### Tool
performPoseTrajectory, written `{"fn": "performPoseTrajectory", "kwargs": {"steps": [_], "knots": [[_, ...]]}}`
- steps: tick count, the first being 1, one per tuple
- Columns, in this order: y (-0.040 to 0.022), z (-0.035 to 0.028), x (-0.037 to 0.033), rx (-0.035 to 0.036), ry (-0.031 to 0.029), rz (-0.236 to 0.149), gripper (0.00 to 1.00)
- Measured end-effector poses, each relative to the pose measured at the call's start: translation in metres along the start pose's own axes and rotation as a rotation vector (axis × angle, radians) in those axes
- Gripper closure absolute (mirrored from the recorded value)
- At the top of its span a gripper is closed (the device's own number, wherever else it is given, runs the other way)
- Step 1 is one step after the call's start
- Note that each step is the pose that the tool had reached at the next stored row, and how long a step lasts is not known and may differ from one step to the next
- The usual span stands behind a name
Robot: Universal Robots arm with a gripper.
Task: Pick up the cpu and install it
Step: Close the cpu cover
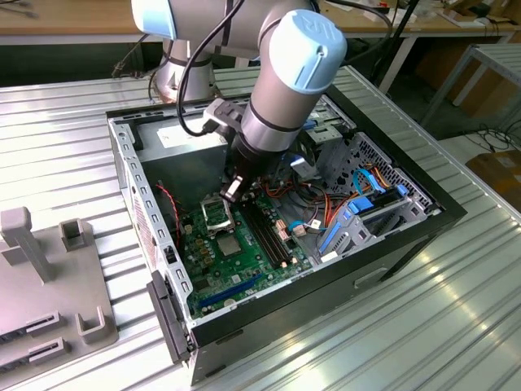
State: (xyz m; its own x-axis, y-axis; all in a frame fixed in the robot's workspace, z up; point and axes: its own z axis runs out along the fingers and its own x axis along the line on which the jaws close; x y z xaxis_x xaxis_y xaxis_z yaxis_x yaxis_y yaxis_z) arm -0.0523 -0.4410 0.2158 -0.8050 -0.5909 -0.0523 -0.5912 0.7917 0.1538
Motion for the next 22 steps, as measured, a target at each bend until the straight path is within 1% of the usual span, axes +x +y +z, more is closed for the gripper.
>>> {"fn": "performPoseTrajectory", "kwargs": {"steps": [5, 10, 12, 14, 15, 20, 22], "knots": [[0.0007, -0.0045, -0.0002, -0.0002, 0.0004, -0.002, 0.89], [0.0012, -0.0072, -0.0002, -0.0003, 0.0009, -0.005, 0.89], [0.0015, -0.0082, -0.0003, 0.0018, 0.0025, -0.006, 0.89], [0.0016, -0.0093, -0.0002, 0.0061, 0.0061, -0.007, 0.89], [0.0017, -0.0098, -0.0003, 0.0072, 0.007, -0.008, 0.89], [0.0024, -0.0144, -0.0005, 0.0093, 0.0092, -0.01, 0.89], [0.0026, -0.0157, -0.0007, 0.0117, 0.0111, -0.012, 0.89]]}}
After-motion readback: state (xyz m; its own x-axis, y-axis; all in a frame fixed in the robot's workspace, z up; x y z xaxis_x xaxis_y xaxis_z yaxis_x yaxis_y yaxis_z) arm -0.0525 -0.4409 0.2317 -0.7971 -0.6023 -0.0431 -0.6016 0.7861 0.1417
